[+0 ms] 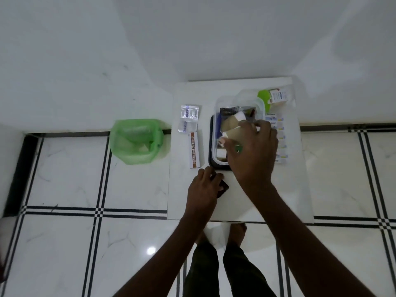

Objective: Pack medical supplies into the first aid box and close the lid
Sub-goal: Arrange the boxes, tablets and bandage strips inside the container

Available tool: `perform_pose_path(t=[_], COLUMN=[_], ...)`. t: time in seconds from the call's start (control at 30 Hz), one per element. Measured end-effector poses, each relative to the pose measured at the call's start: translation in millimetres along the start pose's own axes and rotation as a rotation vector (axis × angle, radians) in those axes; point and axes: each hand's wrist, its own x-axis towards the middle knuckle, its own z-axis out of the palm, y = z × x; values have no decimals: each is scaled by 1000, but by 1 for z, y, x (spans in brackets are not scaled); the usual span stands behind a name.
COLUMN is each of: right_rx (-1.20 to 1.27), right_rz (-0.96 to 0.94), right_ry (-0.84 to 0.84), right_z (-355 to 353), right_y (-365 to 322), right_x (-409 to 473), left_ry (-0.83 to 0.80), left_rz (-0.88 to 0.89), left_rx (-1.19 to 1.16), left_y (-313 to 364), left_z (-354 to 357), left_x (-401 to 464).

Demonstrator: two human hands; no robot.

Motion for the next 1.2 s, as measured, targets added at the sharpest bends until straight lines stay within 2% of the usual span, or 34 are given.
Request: perform_pose_path(t=[0.13,0.27,0.33,0.43,0.53,0.63,0.7,0.87,1.03,1.13,1.2], right_rx=[-188,-258,-242,-235,-248,-242,-199,-140,-78,-28,-10], right_rz=[-49,-85,-106,-120,-118,-129,-139,-202,-175,-212,-217], right_ry=[-116,-193,-218,-262,-285,-321,-322,-344,-470,-453,-451], right_z=[25,25,21,18,17,16,17,13,7,7,8], right_y=[-1,3,6,8,9,11,13,17,20,24,25], right_x=[15,16,18,22,25,28,28,28,36,34,34], left_ry=[3,-27,67,298,413,387,348,160,-104,-184,-212], left_rz=[-91,-333,-418,-440,-371,-265,-173,86,338,424,454], left_rx=[-50,-265,-401,-503,-562,-551,-448,-2,366,436,387], left_y=[1,5,4,6,9,15,19,24,32,35,35], left_z=[0,-28,-54,-105,-140,-148,-145,-128,-113,-104,-97], left_x=[3,2,0,6,42,95,127,179,207,209,207])
